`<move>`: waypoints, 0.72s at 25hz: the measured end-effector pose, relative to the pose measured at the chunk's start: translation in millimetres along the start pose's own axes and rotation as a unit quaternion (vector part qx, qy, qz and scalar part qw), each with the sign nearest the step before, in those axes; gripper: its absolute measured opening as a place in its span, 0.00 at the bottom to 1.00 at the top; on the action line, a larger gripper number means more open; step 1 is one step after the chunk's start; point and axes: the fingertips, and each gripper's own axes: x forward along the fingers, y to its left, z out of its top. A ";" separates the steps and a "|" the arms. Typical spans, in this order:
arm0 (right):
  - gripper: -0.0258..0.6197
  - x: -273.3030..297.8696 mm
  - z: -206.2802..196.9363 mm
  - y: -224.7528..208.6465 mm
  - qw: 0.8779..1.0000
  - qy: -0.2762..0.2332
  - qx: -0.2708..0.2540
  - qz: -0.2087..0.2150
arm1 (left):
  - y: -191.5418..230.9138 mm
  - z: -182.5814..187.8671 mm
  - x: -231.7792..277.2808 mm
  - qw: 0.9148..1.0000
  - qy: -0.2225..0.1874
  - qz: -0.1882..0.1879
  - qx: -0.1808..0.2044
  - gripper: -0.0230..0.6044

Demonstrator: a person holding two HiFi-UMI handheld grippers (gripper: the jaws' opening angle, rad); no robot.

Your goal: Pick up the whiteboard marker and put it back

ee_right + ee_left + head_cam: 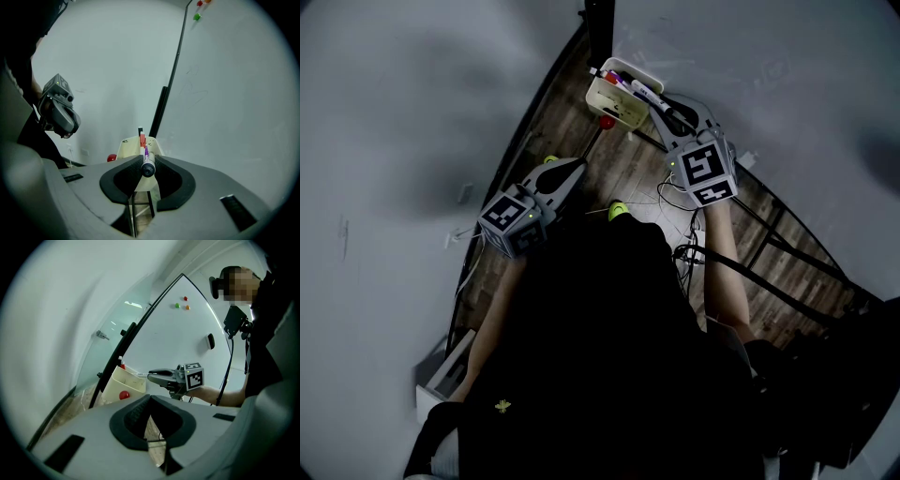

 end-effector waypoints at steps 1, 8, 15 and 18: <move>0.18 -0.2 -0.3 0.2 1.000 0.000 0.000 0.000 | -0.6 0.1 -0.1 1.000 0.000 0.000 0.000 0.07; 0.18 -0.6 -3.8 -0.5 1.000 0.000 0.007 -0.002 | -1.5 -0.2 -0.6 1.000 -0.001 0.000 -0.001 0.07; 0.18 0.4 -6.6 -2.0 1.000 0.002 0.014 -0.005 | -2.3 -1.9 -0.7 1.000 0.002 -0.002 0.002 0.07; 0.20 1.0 -5.7 -0.2 1.000 -0.001 0.017 -0.001 | -3.4 -1.9 -1.3 1.000 0.003 -0.004 0.002 0.07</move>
